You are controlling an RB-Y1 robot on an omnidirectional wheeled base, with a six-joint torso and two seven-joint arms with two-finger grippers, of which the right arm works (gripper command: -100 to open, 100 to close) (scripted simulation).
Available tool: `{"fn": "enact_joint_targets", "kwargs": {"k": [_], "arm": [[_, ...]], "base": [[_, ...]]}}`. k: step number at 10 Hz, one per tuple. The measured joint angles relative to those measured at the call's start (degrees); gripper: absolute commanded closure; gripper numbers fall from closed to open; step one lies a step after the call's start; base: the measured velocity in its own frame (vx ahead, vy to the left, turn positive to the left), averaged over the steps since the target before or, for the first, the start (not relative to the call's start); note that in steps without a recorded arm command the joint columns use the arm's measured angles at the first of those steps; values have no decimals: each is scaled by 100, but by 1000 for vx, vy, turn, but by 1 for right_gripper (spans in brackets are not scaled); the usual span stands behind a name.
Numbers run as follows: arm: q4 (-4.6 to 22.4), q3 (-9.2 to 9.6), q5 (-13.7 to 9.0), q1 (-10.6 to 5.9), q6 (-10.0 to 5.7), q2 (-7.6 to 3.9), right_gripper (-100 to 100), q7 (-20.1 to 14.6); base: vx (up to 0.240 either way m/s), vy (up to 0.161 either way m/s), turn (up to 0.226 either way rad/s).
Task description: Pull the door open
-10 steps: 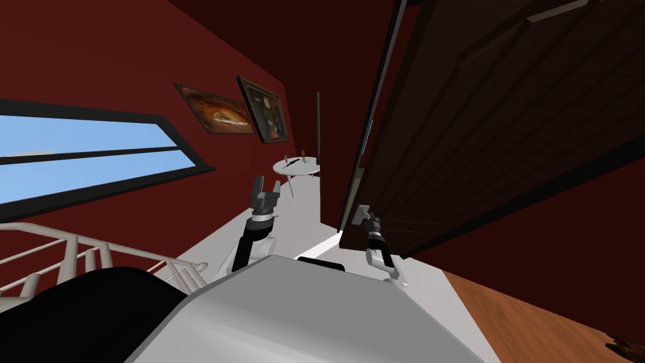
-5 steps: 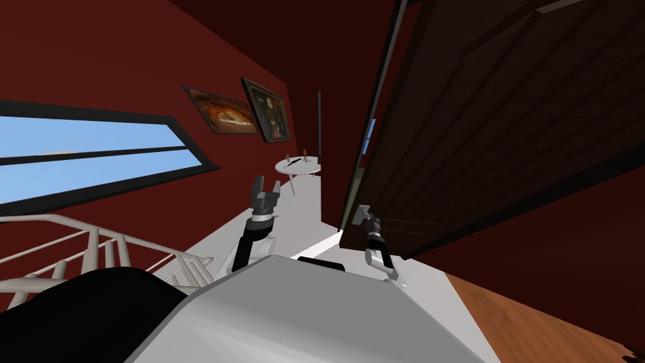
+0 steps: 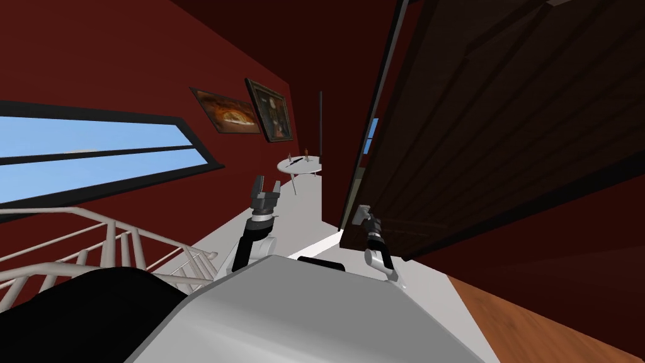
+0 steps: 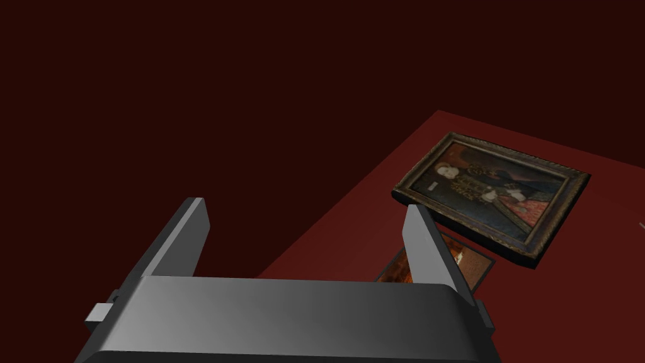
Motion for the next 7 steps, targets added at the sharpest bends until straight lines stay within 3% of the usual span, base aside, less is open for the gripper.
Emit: {"fn": "enact_joint_targets", "kwargs": {"k": [4,5,7], "arm": [[11,41,-267,-40,42,84,100,-277],[57,67,-277,-37,-16,42,100,-317],[48,99,-434,8,-66,70,100,-493]], "base": [[-24,-19,36],[-15,-18,66],[-27,-49,91]]}}
